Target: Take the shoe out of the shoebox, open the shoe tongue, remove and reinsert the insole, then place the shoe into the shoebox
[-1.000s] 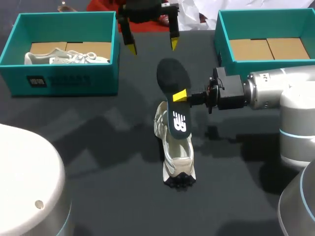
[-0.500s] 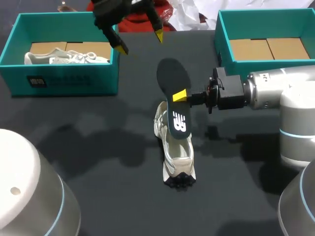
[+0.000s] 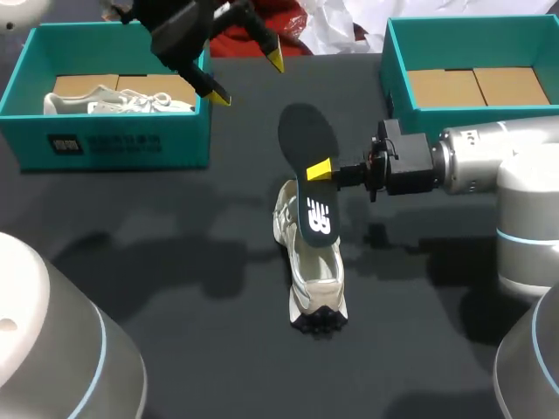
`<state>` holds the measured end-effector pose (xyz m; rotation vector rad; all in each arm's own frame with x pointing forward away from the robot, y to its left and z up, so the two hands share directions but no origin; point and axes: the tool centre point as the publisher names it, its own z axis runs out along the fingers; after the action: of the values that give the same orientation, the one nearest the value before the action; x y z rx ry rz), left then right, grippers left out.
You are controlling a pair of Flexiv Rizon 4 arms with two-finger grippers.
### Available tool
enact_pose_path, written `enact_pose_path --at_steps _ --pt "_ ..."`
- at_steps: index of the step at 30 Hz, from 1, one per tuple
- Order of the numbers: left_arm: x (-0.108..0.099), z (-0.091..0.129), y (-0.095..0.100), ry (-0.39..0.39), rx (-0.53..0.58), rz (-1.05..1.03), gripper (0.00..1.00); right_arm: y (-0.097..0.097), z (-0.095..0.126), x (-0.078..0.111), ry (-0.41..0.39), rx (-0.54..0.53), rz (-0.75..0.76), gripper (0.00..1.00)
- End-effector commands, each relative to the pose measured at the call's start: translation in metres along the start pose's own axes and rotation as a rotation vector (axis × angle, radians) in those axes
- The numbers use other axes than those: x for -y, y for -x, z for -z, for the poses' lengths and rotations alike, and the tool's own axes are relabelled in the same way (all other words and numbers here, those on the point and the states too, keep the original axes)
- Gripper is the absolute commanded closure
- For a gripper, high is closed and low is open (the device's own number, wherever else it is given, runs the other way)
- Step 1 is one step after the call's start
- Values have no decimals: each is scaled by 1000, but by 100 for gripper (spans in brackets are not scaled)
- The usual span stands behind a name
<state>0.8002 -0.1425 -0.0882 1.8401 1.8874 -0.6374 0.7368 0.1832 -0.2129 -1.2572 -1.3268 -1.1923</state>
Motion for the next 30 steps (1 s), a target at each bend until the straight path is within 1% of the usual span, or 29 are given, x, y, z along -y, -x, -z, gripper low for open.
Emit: enact_pose_path --at_steps 1,13,15,16,17,21,23,30 --pt "9 -9 -14 37 212 -8 0 0 -1 1 2 3 0 100" --pt "9 -9 -14 37 212 -8 0 0 -1 1 2 3 0 100" --pt "12 -17 -19 78 233 -29 0 0 -1 1 2 3 0 100" --pt "12 -20 -23 109 259 -36 0 0 -1 1 2 3 0 100" --pt "13 -23 -28 96 289 -66 0 0 -1 1 2 3 0 100" --pt "20 -36 -43 152 393 -69 0 0 -1 1 2 3 0 100" --pt "27 -39 -56 198 516 -75 0 0 -1 1 2 3 0 100" --pt "27 -39 -56 198 516 -75 0 0 -1 1 2 3 0 100"
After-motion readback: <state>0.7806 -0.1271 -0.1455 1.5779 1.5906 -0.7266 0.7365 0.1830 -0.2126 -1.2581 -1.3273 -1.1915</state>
